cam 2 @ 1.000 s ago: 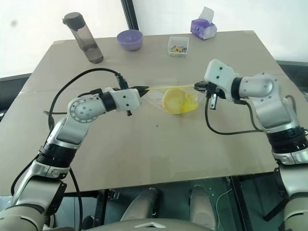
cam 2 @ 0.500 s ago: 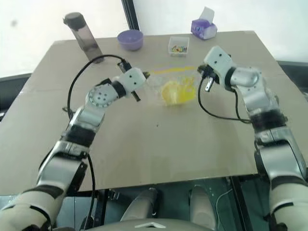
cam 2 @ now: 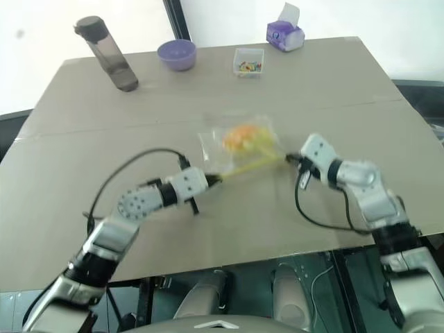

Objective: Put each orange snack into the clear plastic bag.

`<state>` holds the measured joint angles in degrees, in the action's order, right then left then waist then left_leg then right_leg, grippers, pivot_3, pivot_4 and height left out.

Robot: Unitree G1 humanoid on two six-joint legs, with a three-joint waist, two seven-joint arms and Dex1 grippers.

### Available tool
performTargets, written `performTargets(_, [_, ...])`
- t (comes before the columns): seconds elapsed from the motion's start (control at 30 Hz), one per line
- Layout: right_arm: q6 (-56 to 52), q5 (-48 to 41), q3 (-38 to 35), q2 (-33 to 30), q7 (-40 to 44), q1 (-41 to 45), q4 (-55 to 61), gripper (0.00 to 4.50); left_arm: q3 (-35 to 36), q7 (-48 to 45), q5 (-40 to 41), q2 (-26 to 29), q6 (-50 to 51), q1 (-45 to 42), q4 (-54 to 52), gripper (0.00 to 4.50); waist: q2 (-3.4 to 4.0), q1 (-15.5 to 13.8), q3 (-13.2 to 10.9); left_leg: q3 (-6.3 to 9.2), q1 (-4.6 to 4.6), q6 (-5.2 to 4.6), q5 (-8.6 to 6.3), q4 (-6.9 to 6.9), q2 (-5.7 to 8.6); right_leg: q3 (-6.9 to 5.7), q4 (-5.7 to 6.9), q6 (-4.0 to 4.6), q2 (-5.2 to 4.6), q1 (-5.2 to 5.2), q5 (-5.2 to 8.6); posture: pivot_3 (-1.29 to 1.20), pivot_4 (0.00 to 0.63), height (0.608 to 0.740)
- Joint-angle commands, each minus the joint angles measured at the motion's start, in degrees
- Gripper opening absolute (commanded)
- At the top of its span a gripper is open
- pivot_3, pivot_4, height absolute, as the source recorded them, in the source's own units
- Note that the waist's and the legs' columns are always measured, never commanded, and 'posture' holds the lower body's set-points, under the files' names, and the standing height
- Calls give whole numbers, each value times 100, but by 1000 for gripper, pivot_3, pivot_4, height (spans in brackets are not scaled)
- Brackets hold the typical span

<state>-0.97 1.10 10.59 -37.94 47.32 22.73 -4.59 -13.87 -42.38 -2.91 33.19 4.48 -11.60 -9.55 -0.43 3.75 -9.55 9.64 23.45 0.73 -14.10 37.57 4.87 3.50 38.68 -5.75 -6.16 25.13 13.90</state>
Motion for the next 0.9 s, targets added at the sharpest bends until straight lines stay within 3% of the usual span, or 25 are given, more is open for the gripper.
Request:
performTargets(0.03, [-507,-202,-325,-328,175,-398,840,7,352,0,313,87,612,370,-839,0,3,-45,-3,-12,-26,1,1,-1,1,0,1,2,3,-25,-1,0,150,740])
performTargets(0.07, [-623,-230,-345,-386,220,-516,957,711,356,-34,372,114,777,492,-935,689,2,-85,-5,-26,-82,-1,-1,-14,-8,-1,-9,0,9,-79,2,0,150,740])
performTargets(0.1, [-711,-242,-372,-433,217,-581,1043,1055,377,-34,413,115,911,577,-1007,994,3,-109,-4,-24,-170,-3,-5,-36,-20,-11,-37,-9,15,-175,11,0,150,740])
performTargets(0.2, [-841,-221,-466,-565,207,-593,1066,2493,504,267,221,75,861,623,-920,2398,1,-132,-8,-32,-251,-5,-6,-46,-36,-17,-79,-32,23,-270,23,0,150,740])
performTargets(0.37, [-1135,-648,-781,-675,422,-654,1198,2493,840,338,386,131,913,697,-880,2398,1,-145,-8,-33,-244,-6,-6,-47,-37,-15,-80,-5,22,-259,6,0,150,740])
performTargets(0.7, [-2489,-2615,-2384,-737,870,-1390,1568,2493,2215,155,2088,-4,1903,1414,-1608,2398,0,-198,-8,-23,-193,-22,-19,-45,-50,-29,-112,-3,15,-232,4,0,150,740])
performTargets(0.9, [-2342,-2788,-2879,-985,1140,-1956,1319,2493,2841,202,2741,31,2313,1964,-1960,2398,1,-265,-7,-21,-175,-24,-20,-45,-50,-36,-116,-2,16,-216,4,0,150,740])
